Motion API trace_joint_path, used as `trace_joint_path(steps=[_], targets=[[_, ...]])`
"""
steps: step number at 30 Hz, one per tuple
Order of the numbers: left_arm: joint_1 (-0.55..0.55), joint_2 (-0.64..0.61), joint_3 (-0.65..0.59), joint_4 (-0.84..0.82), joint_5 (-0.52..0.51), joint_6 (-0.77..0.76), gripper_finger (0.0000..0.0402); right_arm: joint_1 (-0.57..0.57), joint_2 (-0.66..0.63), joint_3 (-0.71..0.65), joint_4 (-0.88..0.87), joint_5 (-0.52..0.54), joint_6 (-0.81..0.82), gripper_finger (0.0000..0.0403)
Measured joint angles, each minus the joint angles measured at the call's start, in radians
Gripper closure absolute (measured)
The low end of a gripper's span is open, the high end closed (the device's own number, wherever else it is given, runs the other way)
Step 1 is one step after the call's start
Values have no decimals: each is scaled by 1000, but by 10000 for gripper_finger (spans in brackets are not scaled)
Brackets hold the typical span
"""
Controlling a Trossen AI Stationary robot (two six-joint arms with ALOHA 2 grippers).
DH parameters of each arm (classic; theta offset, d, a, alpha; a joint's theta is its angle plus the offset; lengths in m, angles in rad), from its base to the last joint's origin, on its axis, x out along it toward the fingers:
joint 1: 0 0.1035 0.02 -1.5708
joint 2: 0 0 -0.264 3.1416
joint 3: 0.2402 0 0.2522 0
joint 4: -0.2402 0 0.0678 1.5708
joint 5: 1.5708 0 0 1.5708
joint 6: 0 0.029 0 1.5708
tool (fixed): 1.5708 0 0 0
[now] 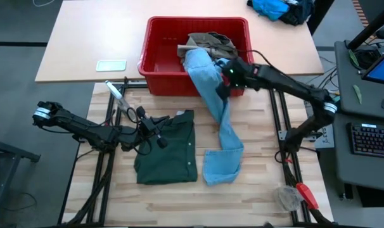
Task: Fold Laundry from Bin
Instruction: Fold the blue jeans
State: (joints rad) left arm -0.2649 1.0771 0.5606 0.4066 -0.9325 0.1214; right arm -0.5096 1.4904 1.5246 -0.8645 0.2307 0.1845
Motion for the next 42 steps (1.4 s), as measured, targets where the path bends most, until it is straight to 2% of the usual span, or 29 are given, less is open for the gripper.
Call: trace_joint_path(steps=[4, 9, 13, 16, 22, 23, 27, 33, 38, 42], targets=[[0, 0, 0, -6, 0, 0, 402, -34, 84, 4, 81, -92, -21, 77], [0, 0, 0, -6, 0, -3, 402, -33, 168, 6, 117, -55, -53, 88], [0, 0, -6, -5, 0, -3, 402, -24, 191, 6, 127, -42, -70, 123], [0, 2, -7, -4, 0, -4, 402, -17, 191, 7, 126, -38, -86, 179], [0, 38, -8, -3, 0, -8, 402, 38, 118, 6, 148, -42, -151, 357], [0, 47, -8, -3, 0, -8, 402, 52, 99, 6, 154, -39, -164, 373], [0, 89, -1, -2, -25, -9, 402, 120, 20, 6, 171, 24, -168, 376], [2, 122, 15, 9, -162, -29, 402, 265, -129, 6, 160, 96, -178, 378], [2, 136, 30, 9, -165, -28, 402, 428, -233, 6, 158, 119, -222, 378], [2, 142, 34, 8, -165, -27, 402, 566, -290, 6, 124, 114, -187, 379]])
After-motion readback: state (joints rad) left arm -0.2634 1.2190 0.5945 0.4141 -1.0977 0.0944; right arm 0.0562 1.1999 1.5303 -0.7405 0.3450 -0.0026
